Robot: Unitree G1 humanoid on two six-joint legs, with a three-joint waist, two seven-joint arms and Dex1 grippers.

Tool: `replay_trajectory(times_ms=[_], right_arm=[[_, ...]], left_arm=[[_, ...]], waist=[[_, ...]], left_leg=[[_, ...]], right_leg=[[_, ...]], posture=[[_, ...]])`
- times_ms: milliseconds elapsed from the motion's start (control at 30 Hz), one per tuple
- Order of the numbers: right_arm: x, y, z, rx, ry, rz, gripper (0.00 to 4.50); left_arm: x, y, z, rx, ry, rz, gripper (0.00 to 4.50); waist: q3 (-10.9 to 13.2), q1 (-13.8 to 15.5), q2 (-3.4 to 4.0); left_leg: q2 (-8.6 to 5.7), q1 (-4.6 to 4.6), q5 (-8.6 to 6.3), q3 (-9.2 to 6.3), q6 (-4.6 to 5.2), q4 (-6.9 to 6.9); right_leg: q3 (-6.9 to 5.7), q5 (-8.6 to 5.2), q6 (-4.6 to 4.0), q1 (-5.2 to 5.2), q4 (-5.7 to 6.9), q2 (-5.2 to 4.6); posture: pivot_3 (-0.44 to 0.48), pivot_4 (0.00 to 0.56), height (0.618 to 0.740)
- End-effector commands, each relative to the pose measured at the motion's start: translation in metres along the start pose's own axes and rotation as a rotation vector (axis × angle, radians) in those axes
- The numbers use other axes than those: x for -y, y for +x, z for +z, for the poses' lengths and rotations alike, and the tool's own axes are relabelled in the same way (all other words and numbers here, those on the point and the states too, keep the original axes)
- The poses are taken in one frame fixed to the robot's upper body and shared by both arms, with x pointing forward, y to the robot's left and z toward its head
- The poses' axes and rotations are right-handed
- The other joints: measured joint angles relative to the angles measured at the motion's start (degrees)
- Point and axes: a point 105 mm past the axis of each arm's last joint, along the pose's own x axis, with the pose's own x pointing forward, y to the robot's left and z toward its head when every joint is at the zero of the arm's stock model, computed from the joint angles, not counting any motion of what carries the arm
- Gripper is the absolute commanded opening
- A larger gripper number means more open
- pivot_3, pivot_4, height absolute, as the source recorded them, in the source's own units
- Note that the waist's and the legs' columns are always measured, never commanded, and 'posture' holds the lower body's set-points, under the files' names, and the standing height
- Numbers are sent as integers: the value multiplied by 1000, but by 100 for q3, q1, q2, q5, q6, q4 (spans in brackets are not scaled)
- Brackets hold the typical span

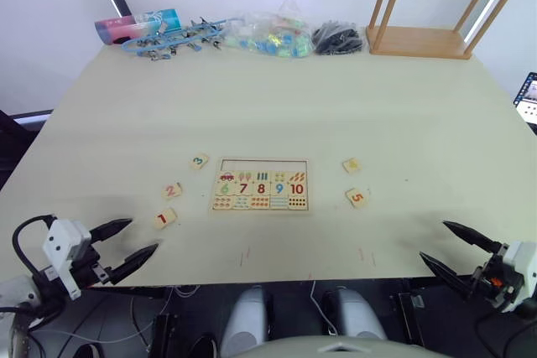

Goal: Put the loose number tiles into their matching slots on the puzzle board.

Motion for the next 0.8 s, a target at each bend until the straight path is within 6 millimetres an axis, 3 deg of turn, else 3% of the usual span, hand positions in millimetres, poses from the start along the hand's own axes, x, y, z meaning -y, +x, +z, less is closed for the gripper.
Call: replay_trajectory(times_ms=[33,800], right_arm=[[4,0,6,19,-35,2,4459],[3,10,8,49,-52,63,4459]], left_arm=[[0,-1,7,21,24,7,4500],[-1,1,13,23,65,4,4500]], waist=[[0,0,0],[1,7,5]], left_leg=[[0,0,0,0,0,0],[-2,1,0,0,0,-5]], right_leg=[[0,0,0,0,0,0],[-2,0,-1,0,-2,-1]], posture=[[0,150,737],[0,150,737]])
